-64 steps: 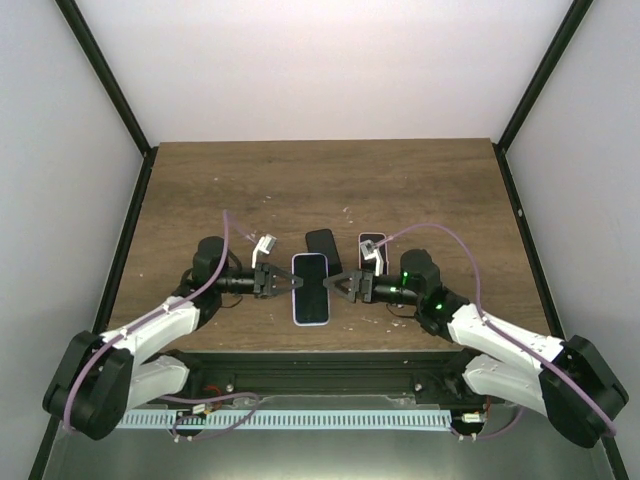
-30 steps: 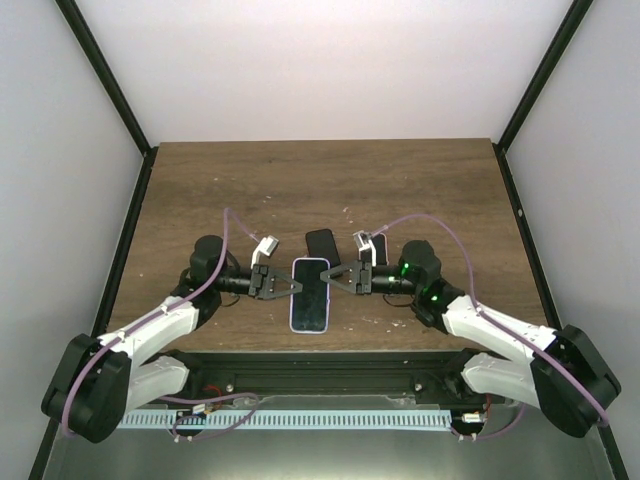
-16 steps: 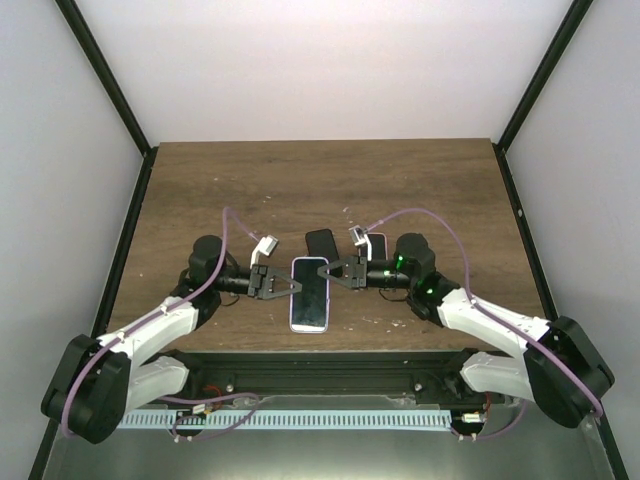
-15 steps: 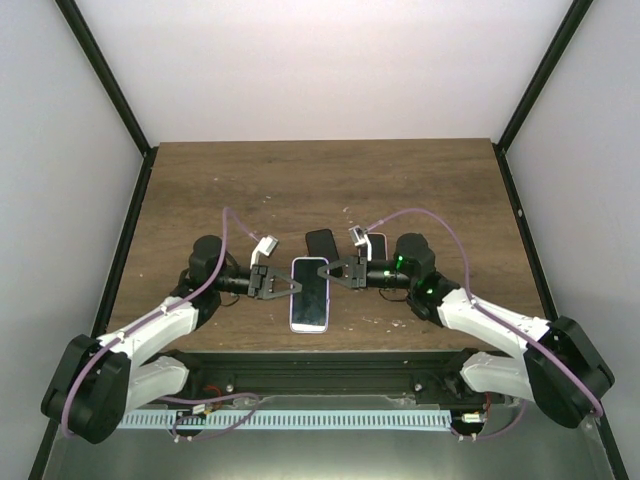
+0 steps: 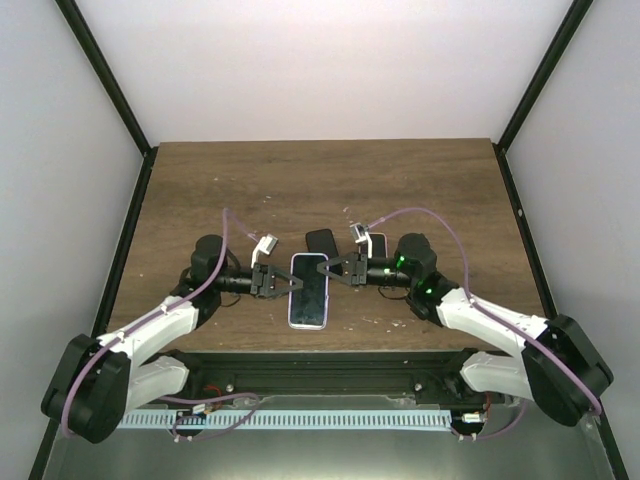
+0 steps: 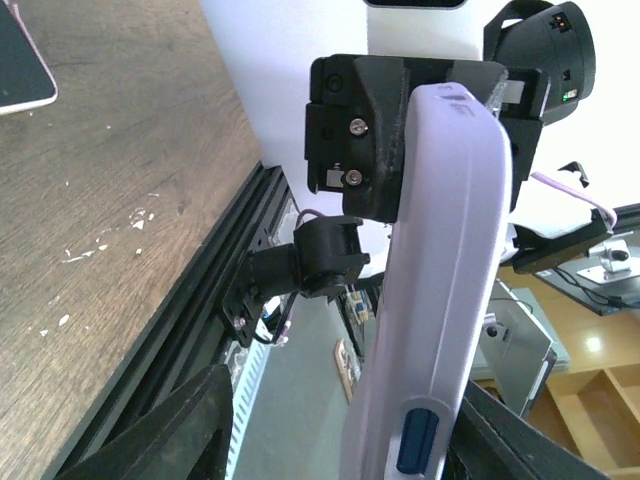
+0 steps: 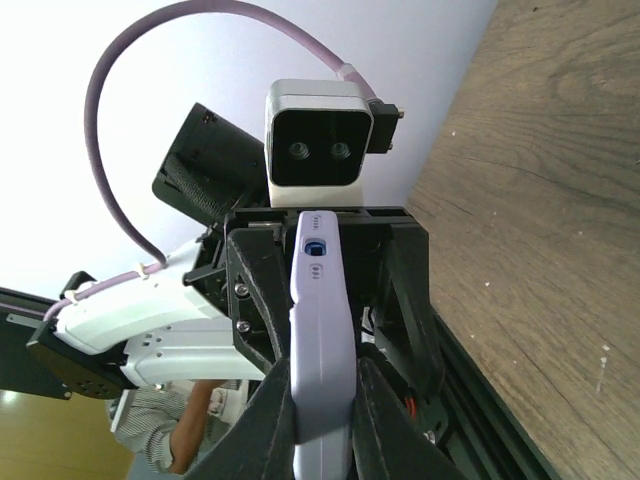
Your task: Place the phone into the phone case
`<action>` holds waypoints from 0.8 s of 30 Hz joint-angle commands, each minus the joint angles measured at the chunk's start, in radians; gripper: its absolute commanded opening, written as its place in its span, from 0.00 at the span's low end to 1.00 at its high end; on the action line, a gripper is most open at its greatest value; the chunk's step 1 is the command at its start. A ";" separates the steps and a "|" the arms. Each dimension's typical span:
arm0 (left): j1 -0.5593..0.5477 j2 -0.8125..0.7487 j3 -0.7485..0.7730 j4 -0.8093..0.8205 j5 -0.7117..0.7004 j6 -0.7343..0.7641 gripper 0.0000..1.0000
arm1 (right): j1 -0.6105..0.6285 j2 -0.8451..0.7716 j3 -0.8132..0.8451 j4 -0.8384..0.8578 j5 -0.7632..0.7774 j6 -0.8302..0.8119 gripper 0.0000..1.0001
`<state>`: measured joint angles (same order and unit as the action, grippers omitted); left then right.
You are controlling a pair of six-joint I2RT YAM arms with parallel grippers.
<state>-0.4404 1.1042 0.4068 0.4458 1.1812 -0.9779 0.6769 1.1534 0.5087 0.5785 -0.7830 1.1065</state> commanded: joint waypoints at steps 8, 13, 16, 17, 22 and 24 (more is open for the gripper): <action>-0.004 0.030 -0.061 0.216 0.012 -0.127 0.33 | 0.003 0.052 0.066 0.162 0.024 0.063 0.01; -0.004 0.030 -0.058 0.219 0.004 -0.125 0.16 | 0.003 0.067 0.065 0.157 0.009 0.059 0.11; -0.004 0.029 -0.045 0.225 -0.016 -0.127 0.11 | 0.003 0.049 0.062 0.083 -0.025 0.022 0.30; -0.006 0.029 -0.039 0.228 -0.025 -0.128 0.10 | 0.003 0.038 0.060 0.036 -0.034 0.000 0.38; -0.004 0.026 0.020 0.229 -0.068 -0.133 0.08 | 0.003 -0.043 -0.008 -0.108 -0.045 -0.042 0.69; -0.004 0.025 0.047 0.206 -0.087 -0.113 0.08 | 0.006 -0.078 -0.045 -0.119 -0.037 -0.032 0.76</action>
<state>-0.4442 1.1378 0.3775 0.6258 1.1385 -1.1187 0.6765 1.1419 0.5056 0.5262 -0.8005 1.0927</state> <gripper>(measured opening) 0.140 0.707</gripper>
